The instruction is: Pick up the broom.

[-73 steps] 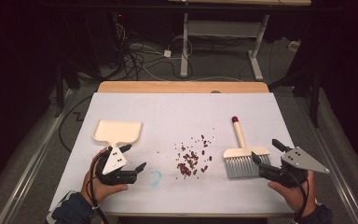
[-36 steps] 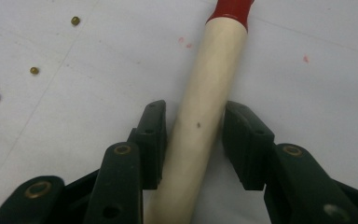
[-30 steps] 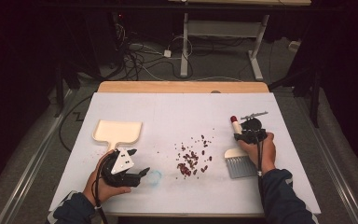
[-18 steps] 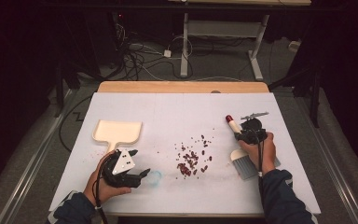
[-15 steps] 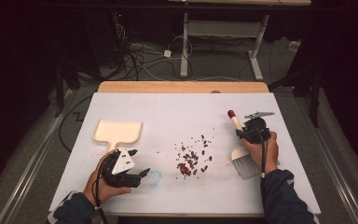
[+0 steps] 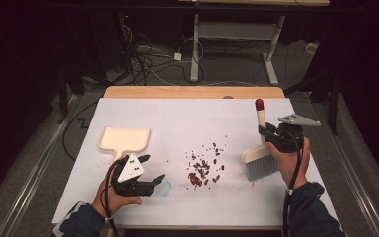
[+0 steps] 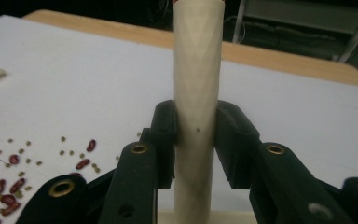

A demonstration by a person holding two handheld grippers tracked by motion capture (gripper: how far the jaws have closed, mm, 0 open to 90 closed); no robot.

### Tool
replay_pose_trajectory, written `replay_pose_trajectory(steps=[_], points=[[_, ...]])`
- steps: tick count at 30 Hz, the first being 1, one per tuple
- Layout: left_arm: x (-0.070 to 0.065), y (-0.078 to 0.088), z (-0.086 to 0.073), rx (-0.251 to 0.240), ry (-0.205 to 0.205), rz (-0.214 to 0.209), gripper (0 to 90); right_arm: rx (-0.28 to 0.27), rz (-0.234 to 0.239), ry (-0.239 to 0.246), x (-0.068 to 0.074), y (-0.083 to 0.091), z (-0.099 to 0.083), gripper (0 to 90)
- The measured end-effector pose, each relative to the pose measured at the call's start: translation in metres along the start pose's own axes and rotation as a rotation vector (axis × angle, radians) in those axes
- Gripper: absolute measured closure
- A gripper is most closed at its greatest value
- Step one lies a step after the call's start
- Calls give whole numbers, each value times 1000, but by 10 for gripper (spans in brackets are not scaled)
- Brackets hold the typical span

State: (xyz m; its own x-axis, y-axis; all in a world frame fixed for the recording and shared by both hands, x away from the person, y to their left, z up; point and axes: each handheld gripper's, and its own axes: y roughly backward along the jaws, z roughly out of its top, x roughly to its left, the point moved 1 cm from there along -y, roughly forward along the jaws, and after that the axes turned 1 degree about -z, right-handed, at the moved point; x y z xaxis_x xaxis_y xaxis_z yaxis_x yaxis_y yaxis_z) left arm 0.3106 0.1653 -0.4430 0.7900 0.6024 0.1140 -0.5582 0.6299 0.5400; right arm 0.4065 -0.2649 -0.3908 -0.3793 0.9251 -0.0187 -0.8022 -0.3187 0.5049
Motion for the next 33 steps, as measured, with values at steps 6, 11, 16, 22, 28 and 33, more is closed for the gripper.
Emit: replay_pose_trajectory(steps=[6, 11, 16, 22, 28, 33], points=[[-24, -16, 33, -68, -24, -78, 232, -84, 18, 22, 16, 15, 9, 707], [-41, -43, 63, -103, -55, -143, 232, -131, 33, 36, 28, 21, 13, 706], [-46, -75, 86, -117, -26, -184, 232, -173, 45, 71, 40, 27, 16, 706], [-52, -97, 109, -157, 45, -226, 249, -229, 57, 121, 63, 42, 20, 707], [-62, -104, 119, -159, 29, -211, 351, -279, 114, 165, 94, 58, 25, 706], [-57, -98, 115, -171, 32, -238, 541, -295, 162, 203, 111, 70, 26, 705]])
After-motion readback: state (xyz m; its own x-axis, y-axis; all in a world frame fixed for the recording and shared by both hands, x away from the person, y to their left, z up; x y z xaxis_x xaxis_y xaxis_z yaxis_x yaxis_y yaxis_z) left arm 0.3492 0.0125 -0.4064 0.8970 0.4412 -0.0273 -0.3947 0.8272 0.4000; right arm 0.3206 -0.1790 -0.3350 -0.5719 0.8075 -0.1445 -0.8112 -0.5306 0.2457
